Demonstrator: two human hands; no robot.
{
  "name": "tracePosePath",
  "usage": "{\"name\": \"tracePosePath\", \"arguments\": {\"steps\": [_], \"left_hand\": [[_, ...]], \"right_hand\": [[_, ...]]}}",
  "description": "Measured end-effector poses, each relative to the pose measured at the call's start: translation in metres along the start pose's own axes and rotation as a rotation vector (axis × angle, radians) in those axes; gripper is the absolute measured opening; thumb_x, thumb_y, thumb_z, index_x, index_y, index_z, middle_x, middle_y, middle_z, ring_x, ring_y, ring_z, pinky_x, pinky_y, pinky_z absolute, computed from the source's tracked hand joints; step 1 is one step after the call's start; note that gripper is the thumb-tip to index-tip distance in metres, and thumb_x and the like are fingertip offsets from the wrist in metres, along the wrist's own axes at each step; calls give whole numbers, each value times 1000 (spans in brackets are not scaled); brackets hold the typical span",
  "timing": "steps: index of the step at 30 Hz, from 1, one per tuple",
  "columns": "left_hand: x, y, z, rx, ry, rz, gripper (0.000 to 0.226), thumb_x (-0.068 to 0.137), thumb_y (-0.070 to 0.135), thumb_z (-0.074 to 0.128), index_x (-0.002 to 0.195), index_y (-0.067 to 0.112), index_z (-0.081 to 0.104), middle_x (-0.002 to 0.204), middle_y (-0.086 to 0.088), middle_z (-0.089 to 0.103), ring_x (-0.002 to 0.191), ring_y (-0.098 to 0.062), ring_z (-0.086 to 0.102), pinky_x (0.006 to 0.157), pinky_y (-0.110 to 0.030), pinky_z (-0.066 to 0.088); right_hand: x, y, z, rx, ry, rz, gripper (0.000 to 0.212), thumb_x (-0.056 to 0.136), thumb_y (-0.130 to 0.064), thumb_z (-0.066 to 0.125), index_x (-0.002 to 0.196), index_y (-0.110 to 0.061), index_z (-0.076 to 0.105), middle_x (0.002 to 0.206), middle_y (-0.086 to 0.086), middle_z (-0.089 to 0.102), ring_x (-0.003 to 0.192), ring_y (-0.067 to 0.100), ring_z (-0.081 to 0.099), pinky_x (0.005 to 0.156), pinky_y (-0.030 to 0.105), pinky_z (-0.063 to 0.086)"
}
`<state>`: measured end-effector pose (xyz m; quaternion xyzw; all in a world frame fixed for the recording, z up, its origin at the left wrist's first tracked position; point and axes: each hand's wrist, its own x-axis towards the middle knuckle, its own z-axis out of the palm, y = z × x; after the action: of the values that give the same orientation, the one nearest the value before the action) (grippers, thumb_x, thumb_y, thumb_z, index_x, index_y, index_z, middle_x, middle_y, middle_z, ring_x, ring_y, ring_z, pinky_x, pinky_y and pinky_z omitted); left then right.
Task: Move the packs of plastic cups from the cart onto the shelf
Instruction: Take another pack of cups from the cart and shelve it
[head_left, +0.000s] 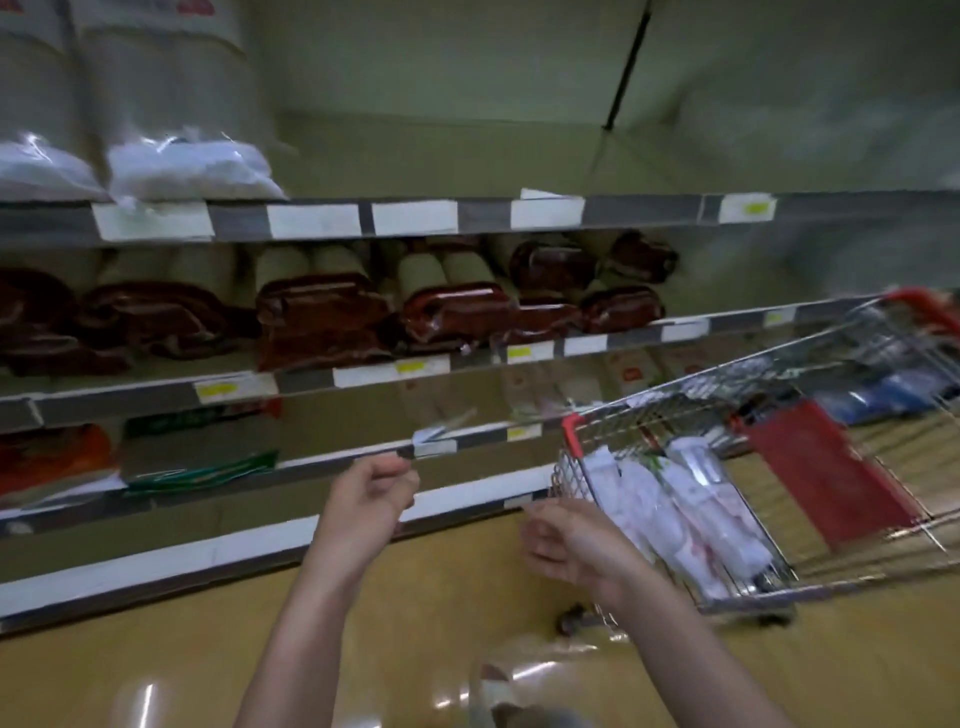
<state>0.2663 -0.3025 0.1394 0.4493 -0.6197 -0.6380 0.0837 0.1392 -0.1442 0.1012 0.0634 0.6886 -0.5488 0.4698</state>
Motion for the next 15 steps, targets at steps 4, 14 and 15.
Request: {"name": "tracePosePath", "arguments": {"steps": [4,14,15], "left_hand": [[-13,4,17,23,-25,47,13,95,25,53,100,17,62,93,3,62,87,-12,61,91,-42,52],[-9,25,177,93,-266,58,15,96,31,50,93,19,60,102,-2,64,89,-13,63,87,-39,52],[-8,25,194,102,-289,48,15,95,31,50,91,19,60,101,-1,65,89,-13,63,88,-40,51]], "right_hand": [[-5,11,-19,143,38,44,4,92,-10,56,88,-11,55,75,7,58,75,20,59,94,45,49],[2,26,-161,469,109,76,9,93,-13,53,98,-7,56,92,14,62,78,23,62,64,32,53],[7,25,-178,511,109,86,8,93,-13,52,95,-6,56,93,15,62,79,24,62,66,33,52]]}}
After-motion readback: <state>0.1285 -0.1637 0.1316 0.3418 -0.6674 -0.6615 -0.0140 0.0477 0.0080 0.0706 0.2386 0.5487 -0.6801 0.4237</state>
